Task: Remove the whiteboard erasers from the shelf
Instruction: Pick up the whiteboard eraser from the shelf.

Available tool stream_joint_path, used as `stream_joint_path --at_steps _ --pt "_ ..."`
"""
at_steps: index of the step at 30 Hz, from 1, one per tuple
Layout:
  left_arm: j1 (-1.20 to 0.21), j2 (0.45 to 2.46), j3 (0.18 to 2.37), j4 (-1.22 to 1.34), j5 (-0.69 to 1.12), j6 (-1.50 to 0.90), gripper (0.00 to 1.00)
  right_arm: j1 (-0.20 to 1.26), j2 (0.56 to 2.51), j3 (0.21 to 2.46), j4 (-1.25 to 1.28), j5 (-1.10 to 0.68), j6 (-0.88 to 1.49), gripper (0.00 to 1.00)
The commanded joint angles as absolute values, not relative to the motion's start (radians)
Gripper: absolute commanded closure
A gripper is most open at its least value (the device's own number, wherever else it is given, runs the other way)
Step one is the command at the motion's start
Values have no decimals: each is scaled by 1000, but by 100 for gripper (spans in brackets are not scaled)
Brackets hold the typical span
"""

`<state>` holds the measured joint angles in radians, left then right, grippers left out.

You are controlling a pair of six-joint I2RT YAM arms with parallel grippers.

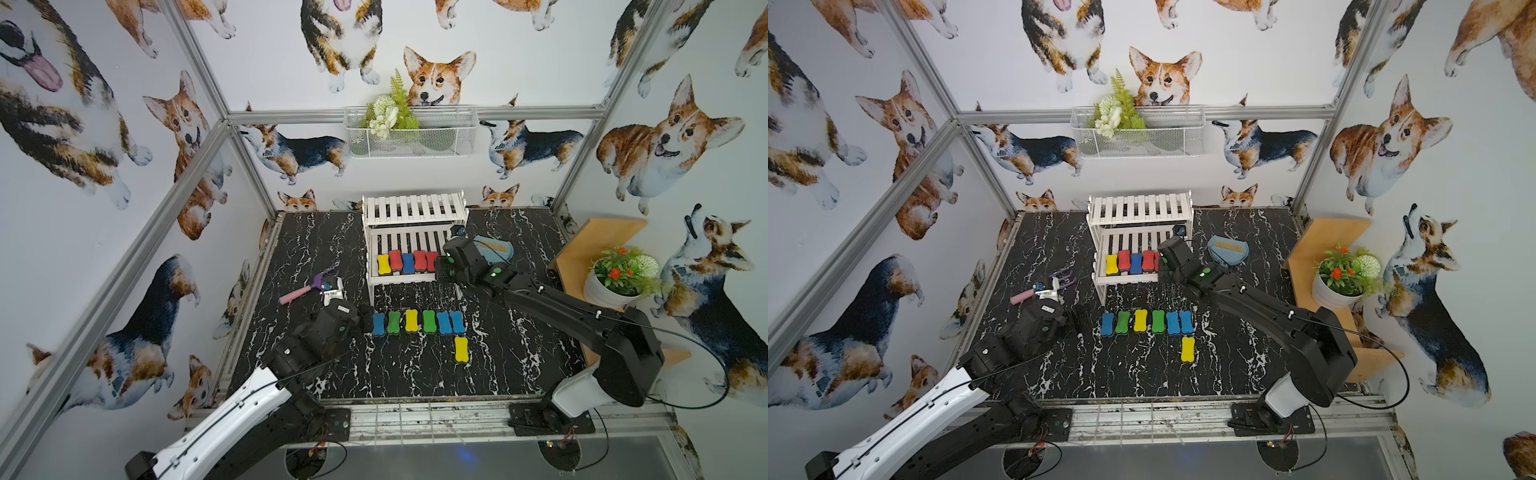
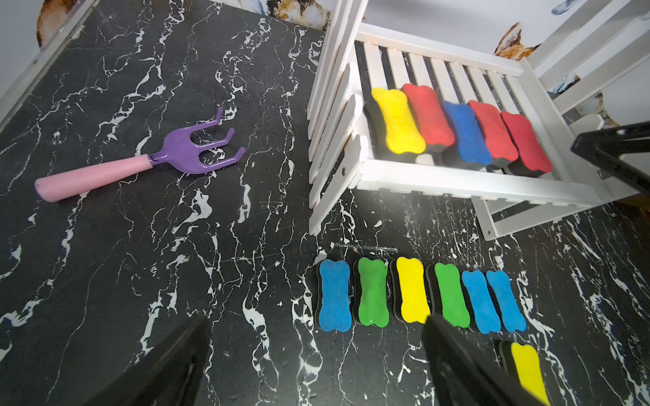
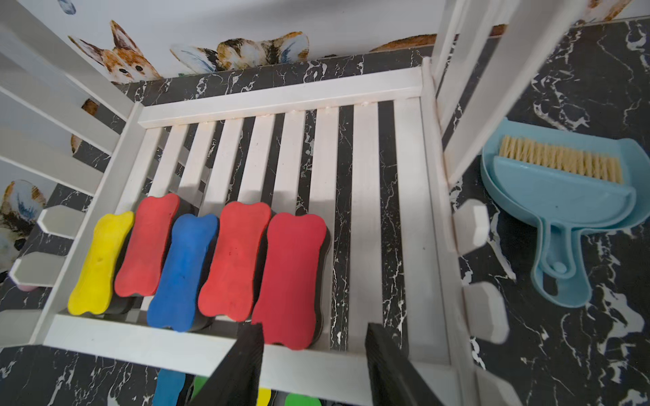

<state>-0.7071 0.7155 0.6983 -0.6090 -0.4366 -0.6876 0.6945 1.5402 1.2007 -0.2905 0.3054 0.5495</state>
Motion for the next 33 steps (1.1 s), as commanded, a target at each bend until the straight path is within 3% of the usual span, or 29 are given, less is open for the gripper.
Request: stream_joint_path --at_steps 1,24,33 --pt "-706 707 709 -629 -440 -696 1 687 1581 1231 -260 293 531 50" --pt "-706 710 717 -633 -445 -689 1 639 1605 1166 -233 285 566 60" --pt "-706 738 756 -622 -438 -676 1 643 1599 1229 -231 275 535 40"
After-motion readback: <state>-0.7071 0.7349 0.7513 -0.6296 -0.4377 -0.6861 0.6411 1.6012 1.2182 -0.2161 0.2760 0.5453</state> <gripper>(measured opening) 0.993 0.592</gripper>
